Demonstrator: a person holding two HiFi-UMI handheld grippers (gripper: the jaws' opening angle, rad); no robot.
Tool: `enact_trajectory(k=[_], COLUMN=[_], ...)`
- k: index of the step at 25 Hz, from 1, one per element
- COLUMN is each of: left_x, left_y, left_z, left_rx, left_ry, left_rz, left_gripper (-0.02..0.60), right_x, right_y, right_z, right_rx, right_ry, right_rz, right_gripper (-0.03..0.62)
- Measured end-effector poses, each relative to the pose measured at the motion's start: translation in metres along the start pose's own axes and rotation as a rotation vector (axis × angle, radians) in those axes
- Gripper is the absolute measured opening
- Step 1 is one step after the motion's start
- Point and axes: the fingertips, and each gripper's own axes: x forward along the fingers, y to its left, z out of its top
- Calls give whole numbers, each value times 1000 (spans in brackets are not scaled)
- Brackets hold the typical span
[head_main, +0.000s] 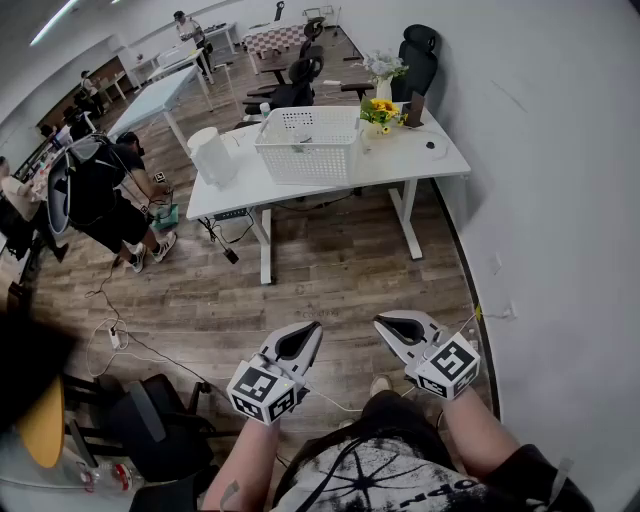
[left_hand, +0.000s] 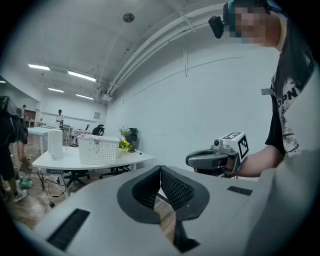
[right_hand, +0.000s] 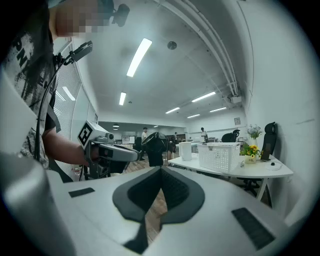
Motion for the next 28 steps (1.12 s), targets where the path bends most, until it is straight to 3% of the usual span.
enact_trajectory(k=[6,18,28], left_x=[-26,-47,-42], left_y=[-9,-8,13], left_z=[-1,-9,-17], left_rx=[2,-34,-47], left_ry=[-5,-37,-24], left_rz=[9,12,17], left_gripper=[11,11,11], right_x=[-3,-2,22], right_y=[29,44,32], right_z=[5,6,4], right_rx=[-5,20,15], right_ry=[-4,-7,6], right_rz=[5,-10,-18], right_gripper=[21,23,23])
